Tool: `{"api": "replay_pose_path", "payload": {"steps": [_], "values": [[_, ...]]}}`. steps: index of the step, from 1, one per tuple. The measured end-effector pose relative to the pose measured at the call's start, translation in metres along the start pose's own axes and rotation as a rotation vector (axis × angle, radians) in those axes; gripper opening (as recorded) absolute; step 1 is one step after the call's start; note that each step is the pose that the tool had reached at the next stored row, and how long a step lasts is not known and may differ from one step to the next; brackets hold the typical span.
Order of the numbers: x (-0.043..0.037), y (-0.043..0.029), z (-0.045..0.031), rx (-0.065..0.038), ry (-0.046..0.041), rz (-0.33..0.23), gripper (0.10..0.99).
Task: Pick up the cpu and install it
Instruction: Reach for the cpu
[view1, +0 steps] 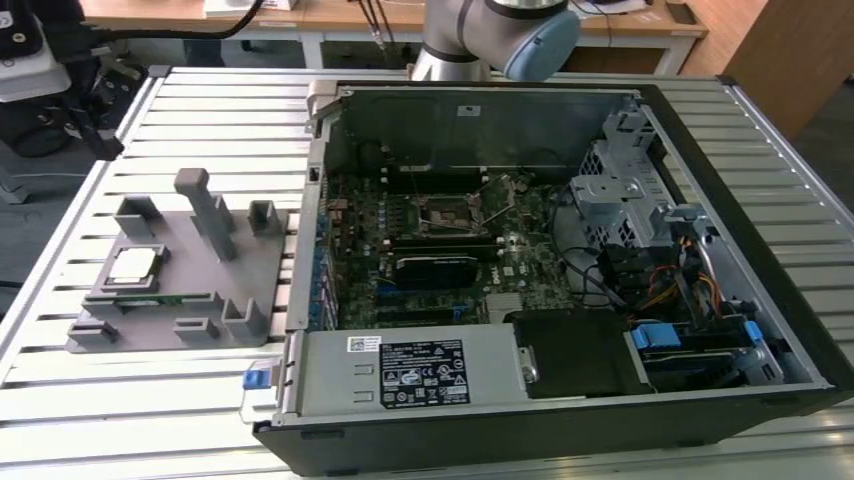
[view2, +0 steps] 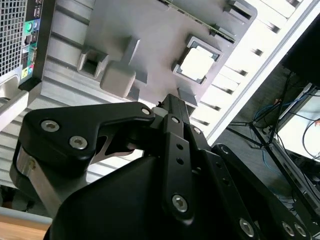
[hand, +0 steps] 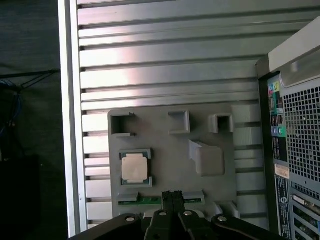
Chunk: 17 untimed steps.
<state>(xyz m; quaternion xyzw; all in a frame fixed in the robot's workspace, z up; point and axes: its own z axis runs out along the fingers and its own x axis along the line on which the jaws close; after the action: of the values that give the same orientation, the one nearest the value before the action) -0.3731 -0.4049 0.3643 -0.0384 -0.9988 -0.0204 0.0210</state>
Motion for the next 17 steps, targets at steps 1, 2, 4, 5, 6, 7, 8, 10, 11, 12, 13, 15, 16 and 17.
{"api": "replay_pose_path", "payload": {"steps": [1, 2, 4, 5, 6, 7, 8, 10, 11, 12, 13, 15, 16, 17], "values": [[0.0045, -0.0005, 0.0004, 0.000, -0.0004, 0.000, 0.106], [0.0090, -0.0010, 0.0007, 0.000, -0.0005, 0.000, 0.106], [0.0179, -0.0018, 0.0012, 0.000, -0.0007, 0.000, 0.106], [0.0226, -0.0022, 0.0015, 0.000, -0.0009, 0.000, 0.106], [0.0271, -0.0026, 0.0018, 0.000, -0.0010, 0.000, 0.106], [0.0312, -0.0030, 0.0022, 0.000, -0.0012, 0.000, 0.106], [0.0352, -0.0033, 0.0025, 0.000, -0.0016, 0.000, 0.106], [0.0439, -0.0040, 0.0032, 0.000, -0.0019, 0.000, 0.106], [0.0482, -0.0043, 0.0036, 0.000, -0.0021, 0.000, 0.106], [0.0518, -0.0046, 0.0039, 0.000, -0.0021, 0.000, 0.106], [0.0556, -0.0049, 0.0040, 0.000, -0.0019, 0.000, 0.106], [0.0609, -0.0054, 0.0045, 0.000, -0.0020, 0.000, 0.106], [0.0626, -0.0055, 0.0047, 0.000, -0.0021, 0.000, 0.106], [0.0631, -0.0055, 0.0047, 0.000, -0.0020, 0.000, 0.106]]}}
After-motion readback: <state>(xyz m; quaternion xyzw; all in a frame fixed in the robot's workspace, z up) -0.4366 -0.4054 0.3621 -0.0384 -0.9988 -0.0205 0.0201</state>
